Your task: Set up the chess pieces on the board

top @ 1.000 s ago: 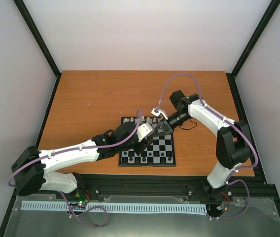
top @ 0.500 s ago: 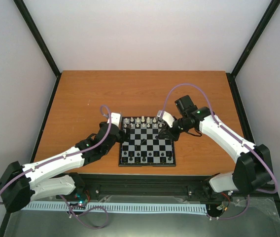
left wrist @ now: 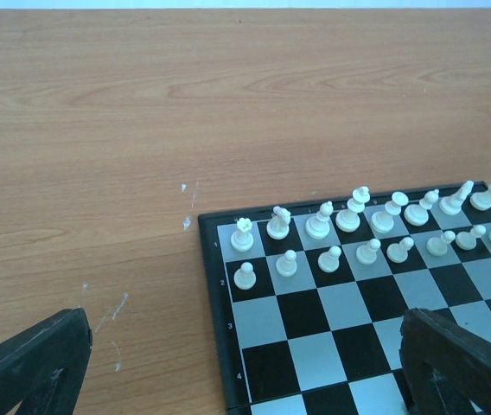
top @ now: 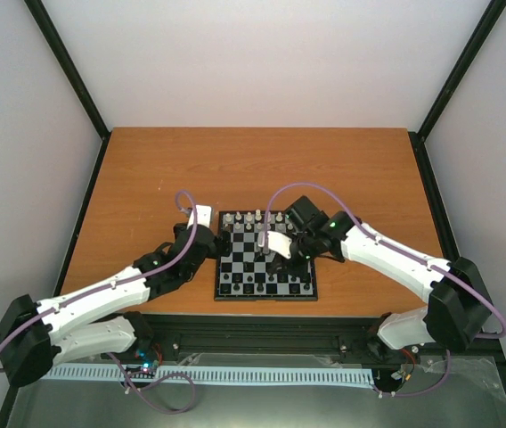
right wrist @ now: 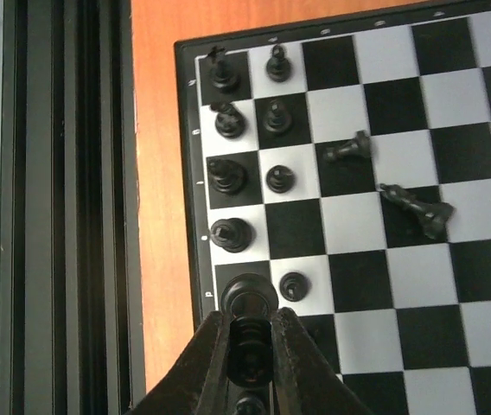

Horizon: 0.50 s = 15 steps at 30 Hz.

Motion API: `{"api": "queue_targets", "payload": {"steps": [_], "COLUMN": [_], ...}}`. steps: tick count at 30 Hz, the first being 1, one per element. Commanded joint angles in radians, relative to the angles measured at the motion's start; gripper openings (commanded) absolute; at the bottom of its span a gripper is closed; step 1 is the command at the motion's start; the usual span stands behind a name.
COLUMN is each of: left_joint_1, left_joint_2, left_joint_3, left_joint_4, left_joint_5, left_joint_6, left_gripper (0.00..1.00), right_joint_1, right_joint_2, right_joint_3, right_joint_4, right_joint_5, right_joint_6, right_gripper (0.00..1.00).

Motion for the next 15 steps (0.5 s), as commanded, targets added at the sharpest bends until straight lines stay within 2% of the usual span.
{"api": "queue_targets", "payload": {"steps": [1, 6, 10, 15], "left_joint_1": [0.003, 0.004, 0.008, 0.012], "left_joint_2": [-0.092, -0.205, -0.155, 0.007], "left_joint_3": [-0.030, -0.093, -0.128, 0.021], "left_joint_4": [0.041, 0.064, 0.004, -0.108], "left_joint_5": [-0.032, -0.134, -0.357, -0.326], "left_joint_6": [0.021, -0.029, -0.311, -0.163], "left_gripper": [1.00, 1.00, 1.00, 1.00], "right_joint_1": [0.074, 0.128, 0.150, 0.163], "right_joint_2": [0.011, 0.026, 0.050, 0.098], "right_joint_3": [-0.048, -0.094, -0.099, -0.090], "right_joint_4": [0.045, 0.063, 0.068, 0.080], "right_joint_5": [0.087, 0.118, 0.121, 0.152], "right_joint_6": [-0.048, -0.085, -0.093, -0.086], "right_gripper": [0.08, 0.08, 0.08, 0.07]}}
